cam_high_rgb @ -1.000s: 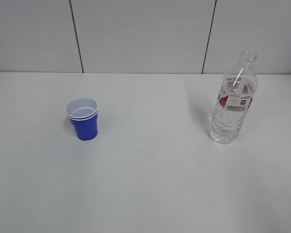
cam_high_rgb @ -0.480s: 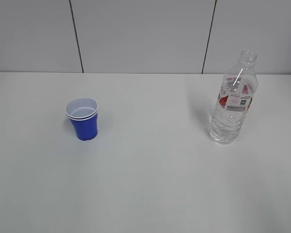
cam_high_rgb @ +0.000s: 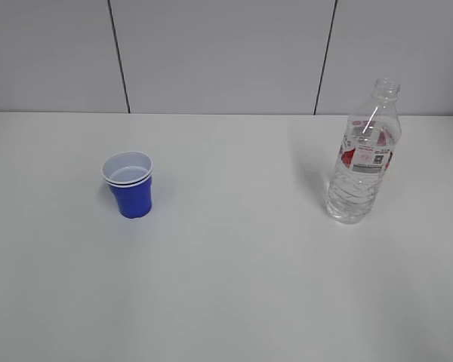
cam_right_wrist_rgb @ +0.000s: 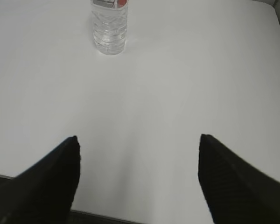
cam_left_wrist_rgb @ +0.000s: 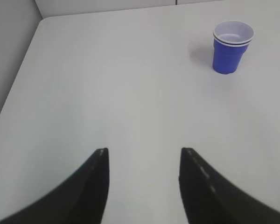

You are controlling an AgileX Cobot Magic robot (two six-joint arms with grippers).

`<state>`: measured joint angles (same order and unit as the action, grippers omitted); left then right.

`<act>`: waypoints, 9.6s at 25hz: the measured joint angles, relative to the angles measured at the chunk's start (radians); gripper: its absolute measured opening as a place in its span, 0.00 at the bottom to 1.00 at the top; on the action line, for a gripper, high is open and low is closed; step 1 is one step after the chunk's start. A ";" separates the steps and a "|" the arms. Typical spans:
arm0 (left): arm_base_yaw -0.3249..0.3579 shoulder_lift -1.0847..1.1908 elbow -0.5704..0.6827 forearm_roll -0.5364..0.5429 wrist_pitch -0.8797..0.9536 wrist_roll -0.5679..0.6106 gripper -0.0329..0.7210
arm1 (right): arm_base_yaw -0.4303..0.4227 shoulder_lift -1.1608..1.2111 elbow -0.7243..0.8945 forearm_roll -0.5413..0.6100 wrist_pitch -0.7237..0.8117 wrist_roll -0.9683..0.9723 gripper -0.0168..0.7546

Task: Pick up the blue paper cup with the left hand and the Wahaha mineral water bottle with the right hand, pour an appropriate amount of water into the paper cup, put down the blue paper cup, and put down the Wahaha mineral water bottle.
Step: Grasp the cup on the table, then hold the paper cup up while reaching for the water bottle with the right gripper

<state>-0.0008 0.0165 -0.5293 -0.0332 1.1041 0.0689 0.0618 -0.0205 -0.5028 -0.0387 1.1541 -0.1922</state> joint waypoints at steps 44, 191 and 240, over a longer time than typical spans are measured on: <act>-0.100 0.746 -0.062 0.052 -1.245 0.000 0.70 | 0.000 0.000 -0.015 0.055 -0.187 0.027 0.78; -0.277 2.220 -0.203 0.307 -2.254 -0.250 0.85 | 0.000 0.680 0.000 0.039 -1.324 -0.002 0.78; -0.271 1.911 -0.125 0.588 -2.091 -0.258 0.69 | 0.000 0.786 -0.017 0.029 -1.289 0.003 0.78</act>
<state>-0.2718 1.9275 -0.6545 0.5546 -0.9869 -0.1894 0.0618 0.7654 -0.5195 -0.0097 -0.1354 -0.1891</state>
